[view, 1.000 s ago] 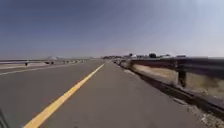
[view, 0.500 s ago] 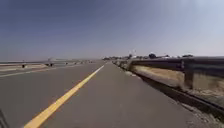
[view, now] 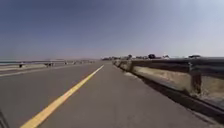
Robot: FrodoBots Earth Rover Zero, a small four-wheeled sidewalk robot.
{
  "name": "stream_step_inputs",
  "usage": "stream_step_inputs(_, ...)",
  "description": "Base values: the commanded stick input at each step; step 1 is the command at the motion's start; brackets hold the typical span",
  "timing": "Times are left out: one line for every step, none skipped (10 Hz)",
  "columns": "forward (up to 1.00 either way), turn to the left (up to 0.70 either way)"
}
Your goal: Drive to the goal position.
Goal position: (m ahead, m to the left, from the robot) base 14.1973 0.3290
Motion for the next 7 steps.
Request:
stream_step_inputs(0.5,0.0)
stream_step_inputs(0.5,0.0)
stream_step_inputs(0.5,0.0)
stream_step_inputs(0.5,0.0)
stream_step_inputs(0.5,0.0)
stream_step_inputs(0.5,0.0)
stream_step_inputs(0.5,0.0)
